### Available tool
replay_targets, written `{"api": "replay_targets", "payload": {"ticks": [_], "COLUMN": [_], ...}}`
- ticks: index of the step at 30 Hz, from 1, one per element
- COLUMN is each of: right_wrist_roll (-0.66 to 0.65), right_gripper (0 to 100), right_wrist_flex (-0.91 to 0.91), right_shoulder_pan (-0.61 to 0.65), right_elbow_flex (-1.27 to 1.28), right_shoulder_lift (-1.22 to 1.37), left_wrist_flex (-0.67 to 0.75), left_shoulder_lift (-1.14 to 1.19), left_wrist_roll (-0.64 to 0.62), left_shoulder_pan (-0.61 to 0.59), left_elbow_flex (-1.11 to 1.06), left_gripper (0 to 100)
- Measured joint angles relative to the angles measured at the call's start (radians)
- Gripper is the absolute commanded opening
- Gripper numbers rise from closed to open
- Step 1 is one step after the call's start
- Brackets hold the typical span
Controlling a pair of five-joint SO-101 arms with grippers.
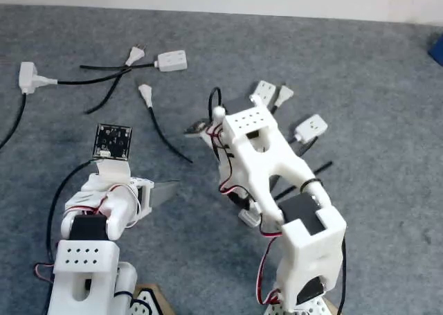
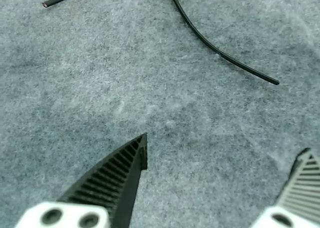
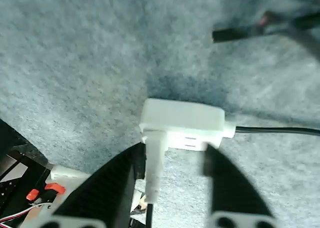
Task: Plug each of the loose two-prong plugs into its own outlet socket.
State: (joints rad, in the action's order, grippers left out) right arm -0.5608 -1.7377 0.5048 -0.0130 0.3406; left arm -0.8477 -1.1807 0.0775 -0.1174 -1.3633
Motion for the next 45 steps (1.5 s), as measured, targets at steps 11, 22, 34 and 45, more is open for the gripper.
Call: {"api": "replay_targets", "payload": {"ticks": [11,22,34,45], "right_wrist_roll": [0.175,0.259,0.141,0.299], "right_gripper": [38.0,38.0,38.0,37.9], "right_wrist_flex": [-0.005,-0.006,0.19,0.632], "right_shoulder_pan": [0.074,-0.473,-0.816,-0.743], "right_elbow_flex": [-0.196,-0.247,0.494,1.264], "right_shoulder_lift": [-0.157,-0.554,-0.965,-1.341], "left_wrist_flex": [0.029,0.029,0.021,-0.255], "left_shoulder_lift": [0.0,0.0,0.002,0.356], "left_wrist_roll": [0.0,0.0,0.0,0.135], "left_shoulder_pan": [0.0,0.0,0.124,0.611], "left_elbow_flex": [-0.028,-0.028,0.094,0.364], "left_gripper": [44,43,43,43]}}
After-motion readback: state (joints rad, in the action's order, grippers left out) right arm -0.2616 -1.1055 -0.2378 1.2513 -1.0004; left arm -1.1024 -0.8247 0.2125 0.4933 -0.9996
